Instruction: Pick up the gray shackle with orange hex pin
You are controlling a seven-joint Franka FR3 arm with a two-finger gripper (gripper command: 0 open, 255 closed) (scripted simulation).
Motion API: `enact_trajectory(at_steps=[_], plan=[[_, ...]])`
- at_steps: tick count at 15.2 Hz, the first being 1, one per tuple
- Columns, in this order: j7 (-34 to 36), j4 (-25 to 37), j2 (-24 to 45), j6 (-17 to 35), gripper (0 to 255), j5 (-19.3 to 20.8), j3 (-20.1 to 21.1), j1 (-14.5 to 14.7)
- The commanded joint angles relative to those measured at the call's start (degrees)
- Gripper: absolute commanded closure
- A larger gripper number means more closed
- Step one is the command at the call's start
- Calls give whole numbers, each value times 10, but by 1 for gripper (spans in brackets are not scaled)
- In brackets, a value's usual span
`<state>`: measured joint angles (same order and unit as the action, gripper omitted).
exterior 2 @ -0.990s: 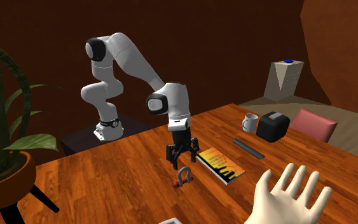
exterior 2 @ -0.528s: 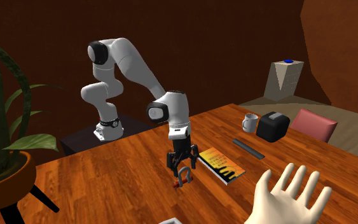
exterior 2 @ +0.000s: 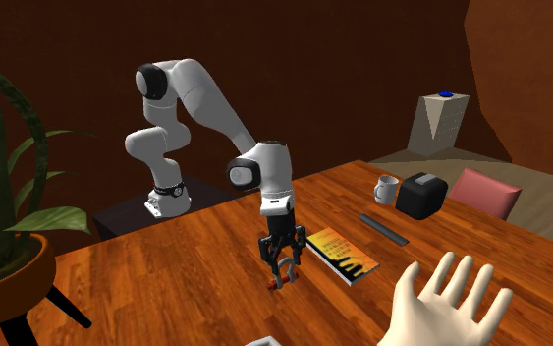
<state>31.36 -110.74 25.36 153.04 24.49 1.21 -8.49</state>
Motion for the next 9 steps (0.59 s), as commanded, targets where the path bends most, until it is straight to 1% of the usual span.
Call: enact_trajectory(at_steps=[1, 3, 9], plan=[[0, -1, 1, 0, 255, 0, 0, 0], [-1, 1, 1, -1, 255, 0, 0, 0], [-20, 5, -29, -35, 255, -17, 11, -7]])
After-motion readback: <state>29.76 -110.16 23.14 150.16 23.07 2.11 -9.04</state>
